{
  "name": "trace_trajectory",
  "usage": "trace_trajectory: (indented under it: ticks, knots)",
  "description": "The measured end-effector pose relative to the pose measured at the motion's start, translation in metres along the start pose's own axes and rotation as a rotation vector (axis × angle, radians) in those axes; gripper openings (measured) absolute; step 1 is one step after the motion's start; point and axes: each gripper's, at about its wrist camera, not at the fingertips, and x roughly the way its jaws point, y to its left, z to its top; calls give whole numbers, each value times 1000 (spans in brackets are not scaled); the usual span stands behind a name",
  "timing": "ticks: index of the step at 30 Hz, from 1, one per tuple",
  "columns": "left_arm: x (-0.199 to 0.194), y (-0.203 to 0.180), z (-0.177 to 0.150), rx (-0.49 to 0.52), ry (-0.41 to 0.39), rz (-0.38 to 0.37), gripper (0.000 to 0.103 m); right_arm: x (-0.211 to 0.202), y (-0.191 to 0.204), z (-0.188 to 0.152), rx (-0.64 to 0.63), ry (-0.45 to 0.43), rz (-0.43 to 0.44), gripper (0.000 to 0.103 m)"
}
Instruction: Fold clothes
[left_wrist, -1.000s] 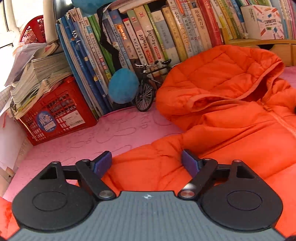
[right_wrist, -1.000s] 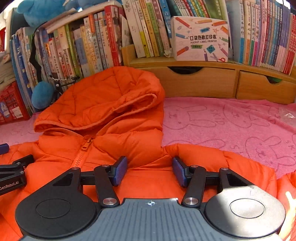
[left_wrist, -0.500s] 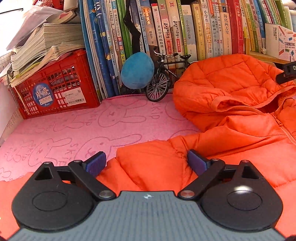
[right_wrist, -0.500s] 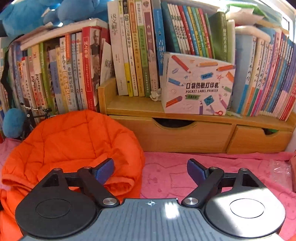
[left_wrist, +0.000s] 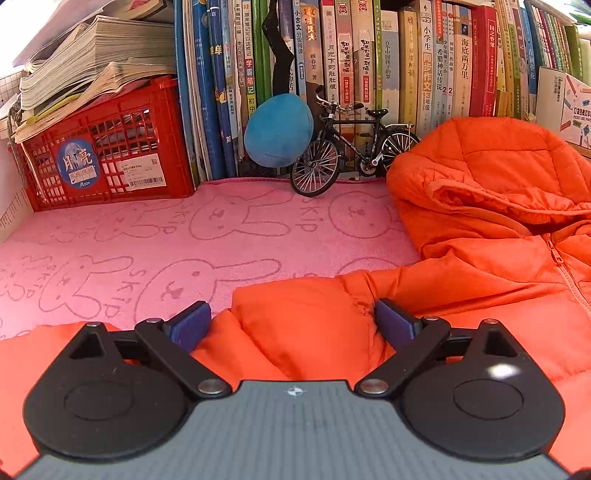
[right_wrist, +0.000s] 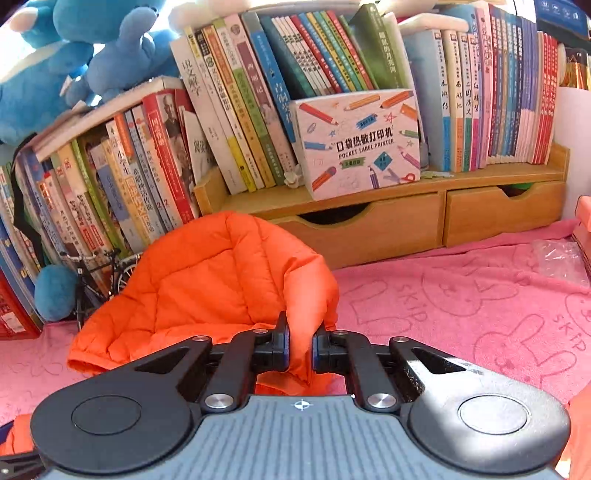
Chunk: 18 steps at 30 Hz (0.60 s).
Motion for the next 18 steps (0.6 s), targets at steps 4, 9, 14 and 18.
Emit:
trace_trajectory:
  ticks: [4,9,14,18]
  knots:
    - [-5,-2,3,5,-33,10,94,26,1,-16,-32,32,-14,19]
    - [-27,-17,19,25,-90,-33,93,38,7,-19,-101,36,-12,33]
    - [-49,-32,17,27,-94,-127,93,-14,25,-33,-204,-85,31,69]
    - [-44,-38,5,53,-72,-104,93,-52,47,-63,-320,-102,154,74]
